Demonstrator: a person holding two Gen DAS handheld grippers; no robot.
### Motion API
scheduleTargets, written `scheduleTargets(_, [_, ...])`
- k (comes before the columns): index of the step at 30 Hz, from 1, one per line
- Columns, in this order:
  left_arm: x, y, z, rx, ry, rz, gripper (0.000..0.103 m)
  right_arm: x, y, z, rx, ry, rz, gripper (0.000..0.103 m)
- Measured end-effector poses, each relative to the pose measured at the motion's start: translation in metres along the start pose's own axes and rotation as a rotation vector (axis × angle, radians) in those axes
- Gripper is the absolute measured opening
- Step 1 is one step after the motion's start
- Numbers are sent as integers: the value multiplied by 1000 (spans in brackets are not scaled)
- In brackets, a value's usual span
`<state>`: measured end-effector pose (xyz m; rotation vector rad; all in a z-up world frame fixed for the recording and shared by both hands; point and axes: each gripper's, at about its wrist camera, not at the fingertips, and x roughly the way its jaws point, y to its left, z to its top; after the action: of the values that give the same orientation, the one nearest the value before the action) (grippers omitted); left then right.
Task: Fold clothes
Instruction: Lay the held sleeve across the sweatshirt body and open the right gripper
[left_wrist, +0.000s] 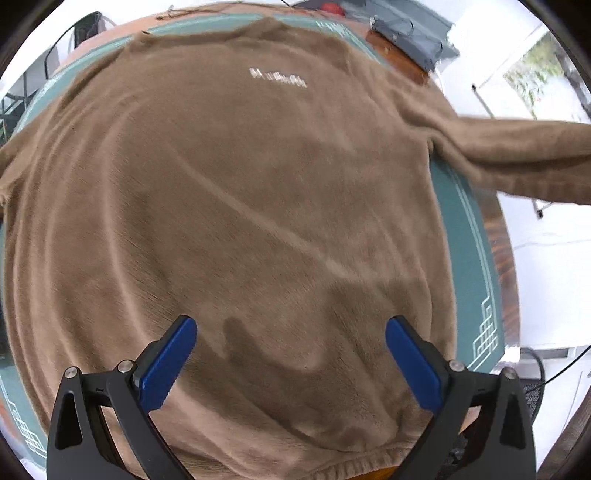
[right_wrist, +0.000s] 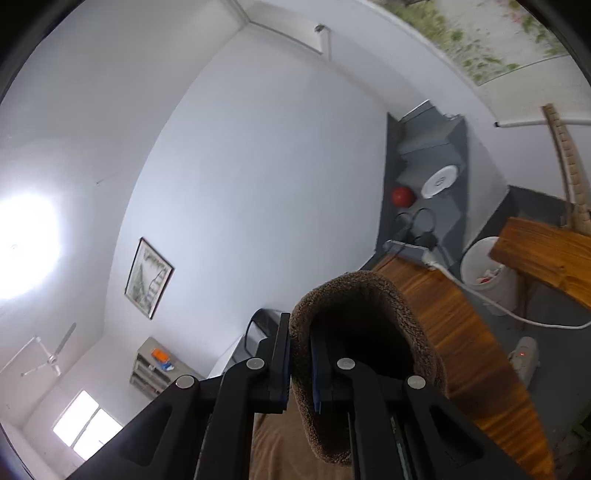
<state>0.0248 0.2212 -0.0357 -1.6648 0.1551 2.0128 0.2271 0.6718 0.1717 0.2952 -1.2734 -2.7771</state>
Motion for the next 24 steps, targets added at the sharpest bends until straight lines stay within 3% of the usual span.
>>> scheduleTargets(3, [-14,-4,15,-40,-39,-24,103,31,26,-9,-28,36,51,11])
scheduleTargets(7, [-26,29,-14,-101,-75,-46,103,73,66,-27,-109,95,94,11])
scheduleTargets(14, [-20,74,11,-200,-103,-44,103,168,128,-96,-212,262,145,11])
scheduleTargets(18, [-24,115,10,-246,-110,-47,103,227,151,-146,-279,378,136,11])
scheduleTargets(24, [-16,159,13,-301,-99,-46,102,304,150,-226,-355,551,54,15])
